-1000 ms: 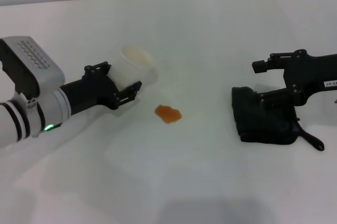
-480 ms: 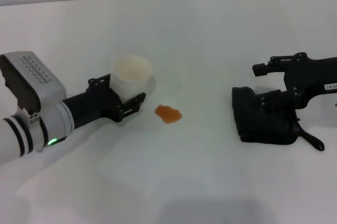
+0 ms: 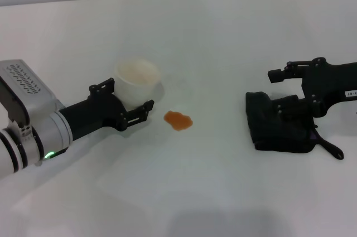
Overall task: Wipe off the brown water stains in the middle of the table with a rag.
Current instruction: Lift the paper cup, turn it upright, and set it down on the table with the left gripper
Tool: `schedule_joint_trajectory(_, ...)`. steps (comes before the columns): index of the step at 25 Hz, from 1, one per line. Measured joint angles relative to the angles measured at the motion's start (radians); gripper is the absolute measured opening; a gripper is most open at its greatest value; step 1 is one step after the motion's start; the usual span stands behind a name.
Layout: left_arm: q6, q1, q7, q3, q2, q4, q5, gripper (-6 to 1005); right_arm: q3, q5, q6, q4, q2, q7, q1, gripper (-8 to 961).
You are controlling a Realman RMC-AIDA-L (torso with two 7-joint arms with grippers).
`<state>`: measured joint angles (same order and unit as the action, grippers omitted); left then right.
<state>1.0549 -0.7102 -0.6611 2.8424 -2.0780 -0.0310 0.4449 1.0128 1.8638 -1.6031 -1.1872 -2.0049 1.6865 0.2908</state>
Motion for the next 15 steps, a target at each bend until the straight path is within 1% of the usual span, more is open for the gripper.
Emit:
schedule_joint_trajectory(11, -0.006, 0.007, 0.0, 0.0, -0.002, -0.002, -0.003, 874, 0.0, 0.0, 0.0, 0.001, 0.0, 0.001, 0.003, 853)
schedule_joint_trajectory(15, 0.006, 0.02, 0.001, -0.001, -0.001, -0.001, 0.003, 890, 0.0, 0.0, 0.0, 0.001, 0.0, 0.001, 0.004, 853)
